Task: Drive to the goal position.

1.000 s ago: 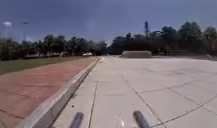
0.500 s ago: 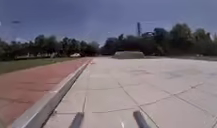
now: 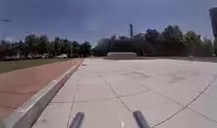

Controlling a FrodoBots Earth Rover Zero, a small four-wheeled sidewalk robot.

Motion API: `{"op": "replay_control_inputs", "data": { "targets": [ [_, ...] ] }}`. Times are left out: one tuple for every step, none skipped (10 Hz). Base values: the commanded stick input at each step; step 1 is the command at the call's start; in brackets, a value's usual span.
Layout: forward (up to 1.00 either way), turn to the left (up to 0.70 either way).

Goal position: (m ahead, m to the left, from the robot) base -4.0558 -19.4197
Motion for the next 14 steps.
{"op": "replay_control_inputs", "data": {
  "targets": [
    [1.0,-0.27],
    [1.0,-0.27],
    [1.0,-0.27],
    [1.0,-0.27],
    [1.0,-0.27],
    [1.0,-0.27],
    [1.0,-0.27],
    [1.0,-0.27],
    [1.0,-0.27],
    [1.0,-0.27],
    [1.0,-0.27],
    [1.0,-0.27],
    [1.0,-0.27],
    [1.0,-0.27]
  ]
}}
